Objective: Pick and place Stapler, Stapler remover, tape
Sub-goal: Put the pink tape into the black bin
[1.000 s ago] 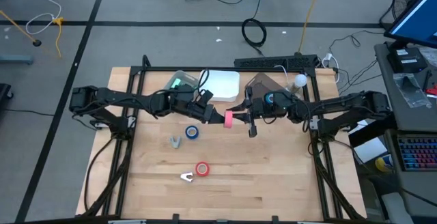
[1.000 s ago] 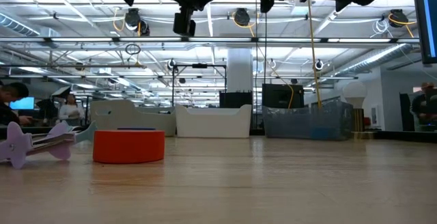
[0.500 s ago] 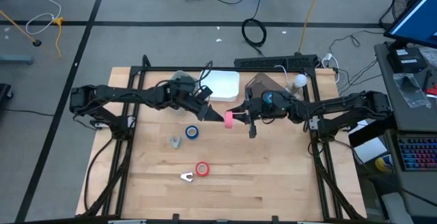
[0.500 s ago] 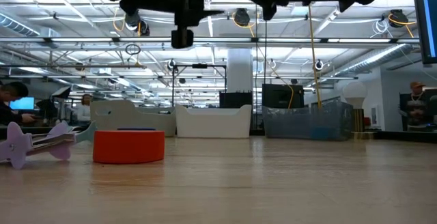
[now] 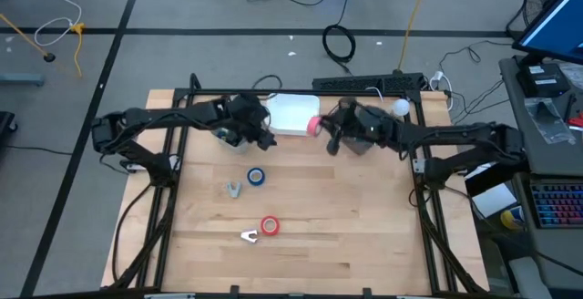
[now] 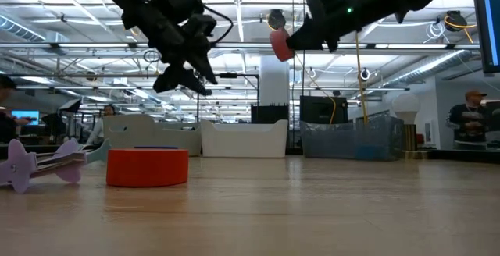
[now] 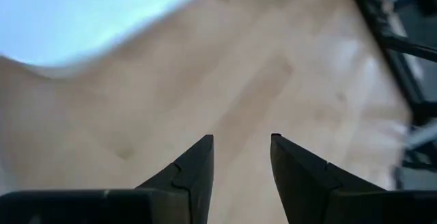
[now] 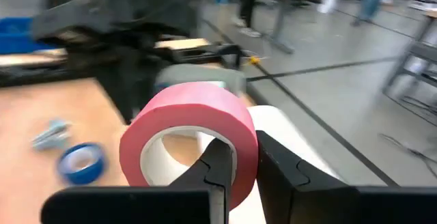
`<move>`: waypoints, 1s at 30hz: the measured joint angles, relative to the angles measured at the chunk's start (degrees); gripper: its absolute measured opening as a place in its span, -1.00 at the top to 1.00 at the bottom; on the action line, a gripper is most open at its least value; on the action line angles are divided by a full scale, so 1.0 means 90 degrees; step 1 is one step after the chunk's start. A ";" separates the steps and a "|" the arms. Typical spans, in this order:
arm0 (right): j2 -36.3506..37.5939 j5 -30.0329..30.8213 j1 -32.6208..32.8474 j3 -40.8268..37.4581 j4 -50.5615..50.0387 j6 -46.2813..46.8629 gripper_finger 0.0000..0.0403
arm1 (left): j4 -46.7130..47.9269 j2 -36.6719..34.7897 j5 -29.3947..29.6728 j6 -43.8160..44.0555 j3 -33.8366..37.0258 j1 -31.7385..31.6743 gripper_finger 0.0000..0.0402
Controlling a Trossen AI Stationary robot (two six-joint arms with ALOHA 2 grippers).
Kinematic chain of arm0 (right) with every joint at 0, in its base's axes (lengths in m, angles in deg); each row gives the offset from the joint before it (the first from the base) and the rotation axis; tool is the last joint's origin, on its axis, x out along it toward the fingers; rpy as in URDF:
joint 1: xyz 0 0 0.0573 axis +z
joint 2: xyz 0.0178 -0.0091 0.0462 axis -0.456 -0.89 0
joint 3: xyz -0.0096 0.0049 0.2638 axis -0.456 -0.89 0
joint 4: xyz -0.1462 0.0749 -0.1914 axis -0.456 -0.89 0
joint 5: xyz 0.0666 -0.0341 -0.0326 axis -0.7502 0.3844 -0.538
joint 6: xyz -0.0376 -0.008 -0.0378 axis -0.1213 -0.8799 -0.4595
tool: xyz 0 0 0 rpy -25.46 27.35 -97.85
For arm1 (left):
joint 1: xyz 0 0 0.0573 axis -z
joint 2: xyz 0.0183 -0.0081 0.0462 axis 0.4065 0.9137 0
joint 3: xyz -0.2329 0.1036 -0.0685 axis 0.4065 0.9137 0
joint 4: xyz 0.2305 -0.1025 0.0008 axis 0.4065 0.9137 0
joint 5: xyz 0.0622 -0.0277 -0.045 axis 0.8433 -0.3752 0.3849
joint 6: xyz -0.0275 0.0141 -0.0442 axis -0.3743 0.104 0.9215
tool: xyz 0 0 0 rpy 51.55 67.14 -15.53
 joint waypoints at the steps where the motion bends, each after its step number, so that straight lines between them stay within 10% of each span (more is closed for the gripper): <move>1: 0.0000 -0.0005 -0.0178 0.0000 0.0011 0.0040 0.83 | 0.0076 -0.0052 0.0033 -0.0151 0.0001 -0.0126 0.27; 16: -0.0090 -0.0185 -0.2221 0.0000 -0.1681 0.0288 0.83 | 0.0086 -0.0689 0.0181 -0.1435 -0.0005 -0.1469 0.27; 30: -0.0907 -0.0191 -0.2518 0.0002 -0.2965 0.0247 0.82 | 0.0088 -0.0736 0.0169 -0.1613 -0.0005 -0.1919 0.27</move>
